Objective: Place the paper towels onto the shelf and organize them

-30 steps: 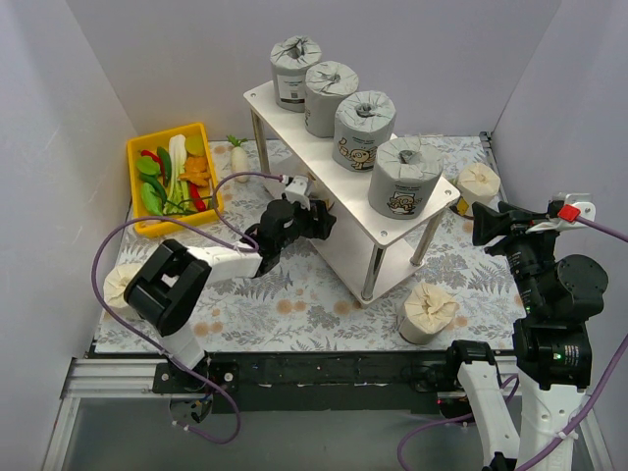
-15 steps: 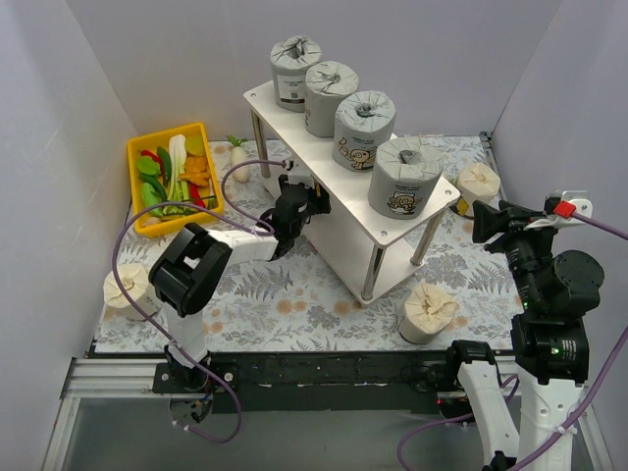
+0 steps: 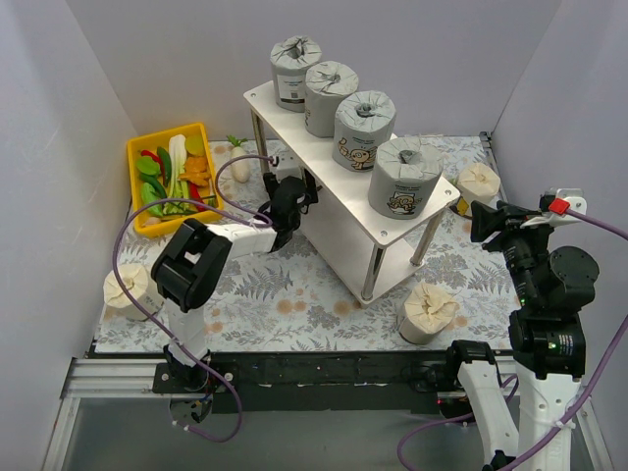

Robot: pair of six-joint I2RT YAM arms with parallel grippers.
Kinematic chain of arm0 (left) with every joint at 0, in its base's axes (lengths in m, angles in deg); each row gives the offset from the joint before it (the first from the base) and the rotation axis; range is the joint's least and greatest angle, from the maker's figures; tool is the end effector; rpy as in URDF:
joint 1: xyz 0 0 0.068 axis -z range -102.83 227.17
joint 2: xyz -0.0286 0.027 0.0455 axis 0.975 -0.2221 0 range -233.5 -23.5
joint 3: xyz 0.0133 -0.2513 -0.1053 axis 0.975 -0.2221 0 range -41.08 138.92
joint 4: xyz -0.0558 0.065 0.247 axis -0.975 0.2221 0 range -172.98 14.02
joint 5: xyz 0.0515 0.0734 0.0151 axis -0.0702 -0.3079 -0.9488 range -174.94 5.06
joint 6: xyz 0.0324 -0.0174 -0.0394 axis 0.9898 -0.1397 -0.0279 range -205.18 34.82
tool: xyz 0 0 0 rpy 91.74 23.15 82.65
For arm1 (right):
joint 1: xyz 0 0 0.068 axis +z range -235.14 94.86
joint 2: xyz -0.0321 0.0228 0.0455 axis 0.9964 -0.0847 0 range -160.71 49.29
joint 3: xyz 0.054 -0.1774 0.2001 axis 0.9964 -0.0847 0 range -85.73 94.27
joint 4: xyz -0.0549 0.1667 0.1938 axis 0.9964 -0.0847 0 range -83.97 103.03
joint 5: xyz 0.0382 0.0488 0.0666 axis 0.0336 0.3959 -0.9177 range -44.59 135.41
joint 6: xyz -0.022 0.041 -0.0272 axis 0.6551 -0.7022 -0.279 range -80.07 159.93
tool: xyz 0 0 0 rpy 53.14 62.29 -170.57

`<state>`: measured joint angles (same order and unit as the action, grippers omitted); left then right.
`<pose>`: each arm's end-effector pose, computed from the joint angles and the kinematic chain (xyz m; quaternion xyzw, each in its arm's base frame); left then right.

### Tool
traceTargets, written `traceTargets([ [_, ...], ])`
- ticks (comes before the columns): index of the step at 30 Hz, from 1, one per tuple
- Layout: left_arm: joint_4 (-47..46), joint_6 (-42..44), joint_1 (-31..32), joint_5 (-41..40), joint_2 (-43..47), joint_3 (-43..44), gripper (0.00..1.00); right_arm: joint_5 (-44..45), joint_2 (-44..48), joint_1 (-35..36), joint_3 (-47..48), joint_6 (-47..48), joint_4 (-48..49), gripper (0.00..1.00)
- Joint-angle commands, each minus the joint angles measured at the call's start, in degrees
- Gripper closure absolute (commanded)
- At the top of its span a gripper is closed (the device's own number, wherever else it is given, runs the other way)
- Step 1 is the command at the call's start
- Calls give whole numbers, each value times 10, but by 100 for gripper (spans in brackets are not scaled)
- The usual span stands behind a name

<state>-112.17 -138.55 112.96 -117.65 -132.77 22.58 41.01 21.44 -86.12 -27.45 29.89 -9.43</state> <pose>0.3528 -0.2306 0.2003 -0.2840 0.7337 -0.2427 0.5676 0.0760 0.0015 0.4279 0.0342 0.6555 0.0846 0.7497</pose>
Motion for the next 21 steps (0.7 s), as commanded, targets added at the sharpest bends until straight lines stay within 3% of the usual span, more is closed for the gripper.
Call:
traceTargets([
  [1,19,-24,-20,-25,36,4,28,9,-1,4,3,9,29,43],
  [10,55,-44,-32,-28,91,-6,27,8,5,4,8,10,22,43],
  [13,90,-85,-32,-23,133,-19,26,8,4,4,11,11,18,43],
  [16,178,-160,-32,-57,168,-14,19,15,3,4,17,12,15,43],
  [21,429,-308,-73,-111,240,4,12,11,1,4,26,7,11,43],
])
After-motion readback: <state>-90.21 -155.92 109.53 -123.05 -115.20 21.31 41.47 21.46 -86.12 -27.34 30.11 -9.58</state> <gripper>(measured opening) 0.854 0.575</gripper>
